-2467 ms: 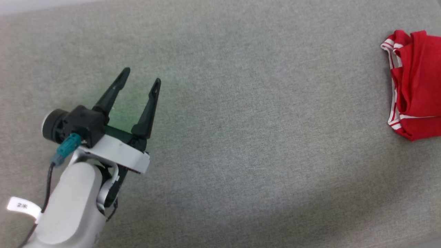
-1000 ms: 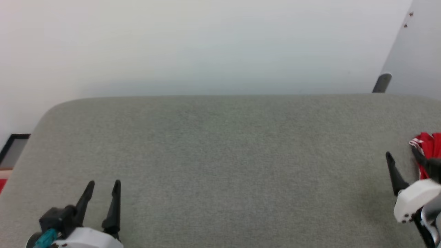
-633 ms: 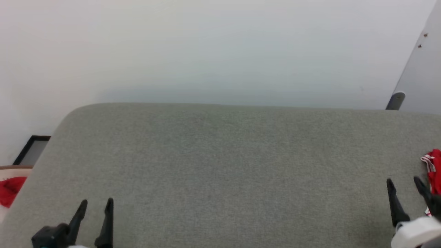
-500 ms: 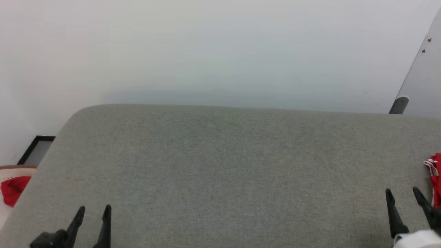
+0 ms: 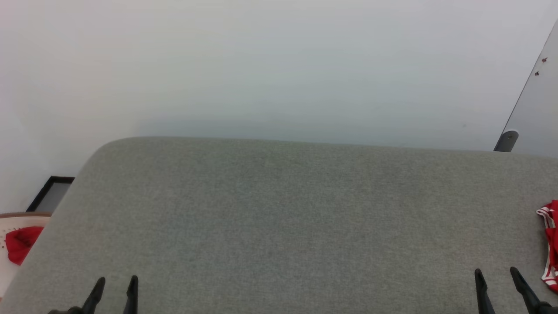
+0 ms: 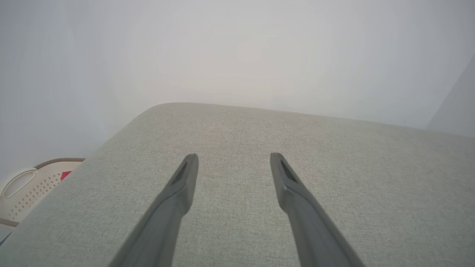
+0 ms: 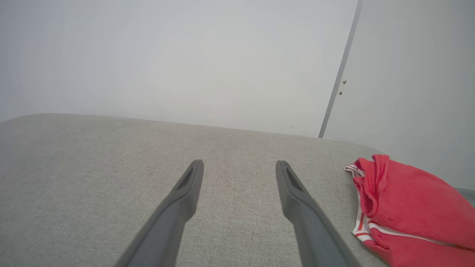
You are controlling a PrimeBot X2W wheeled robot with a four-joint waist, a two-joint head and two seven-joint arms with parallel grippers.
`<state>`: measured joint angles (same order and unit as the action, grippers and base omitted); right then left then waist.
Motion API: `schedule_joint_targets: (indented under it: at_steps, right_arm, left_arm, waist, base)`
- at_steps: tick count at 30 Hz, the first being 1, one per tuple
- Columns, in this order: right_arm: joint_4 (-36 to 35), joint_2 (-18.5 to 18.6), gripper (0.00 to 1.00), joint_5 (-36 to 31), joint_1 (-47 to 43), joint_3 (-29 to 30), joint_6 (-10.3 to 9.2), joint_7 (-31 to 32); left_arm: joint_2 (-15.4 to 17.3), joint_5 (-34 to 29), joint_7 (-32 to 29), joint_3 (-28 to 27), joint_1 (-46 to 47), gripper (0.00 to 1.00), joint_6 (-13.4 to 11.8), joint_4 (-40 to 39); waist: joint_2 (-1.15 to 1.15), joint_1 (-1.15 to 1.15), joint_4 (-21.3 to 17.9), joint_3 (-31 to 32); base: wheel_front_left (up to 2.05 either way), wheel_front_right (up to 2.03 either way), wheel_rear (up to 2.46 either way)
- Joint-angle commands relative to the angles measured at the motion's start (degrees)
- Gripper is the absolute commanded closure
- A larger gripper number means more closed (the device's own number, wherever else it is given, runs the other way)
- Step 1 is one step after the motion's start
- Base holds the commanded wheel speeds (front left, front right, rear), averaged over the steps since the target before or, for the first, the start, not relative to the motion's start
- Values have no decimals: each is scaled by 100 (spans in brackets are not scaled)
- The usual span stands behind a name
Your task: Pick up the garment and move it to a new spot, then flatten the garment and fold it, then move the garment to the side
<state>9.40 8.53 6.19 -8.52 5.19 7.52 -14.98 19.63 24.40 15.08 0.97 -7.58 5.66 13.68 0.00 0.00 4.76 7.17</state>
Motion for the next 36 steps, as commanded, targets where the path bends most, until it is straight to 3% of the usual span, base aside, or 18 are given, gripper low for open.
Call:
schedule_joint_targets:
  at_steps: [1,17,18,22,36]
  right_arm:
    - [-27,-33,0,-16,-72,20,-6,-20]
    - [-266,-201,0,-99,-280,59,-6,-20]
    - [-236,-183,100,-69,-264,60,0,1]
    - [-2,-242,100,-57,-299,38,0,42]
    - [91,-300,100,1551,54,76,-1,451]
  left_arm:
    - [-18,-21,5,-22,-48,0,36,8]
    - [-151,-228,5,-167,-68,0,46,-86]
    - [-154,-201,-2,-157,-11,100,62,-69]
    - [-319,-194,-32,-102,-107,100,64,144]
    - [-567,1101,-439,-239,190,100,87,129]
  waist:
    - [0,0,-6,0]
    - [0,0,-12,16]
    - [0,0,-13,16]
    - [0,0,-14,15]
    - [0,0,-66,-69]
  base:
    - [0,0,0]
    - [0,0,0]
    - [0,0,0]
    - [0,0,0]
    - [0,0,0]
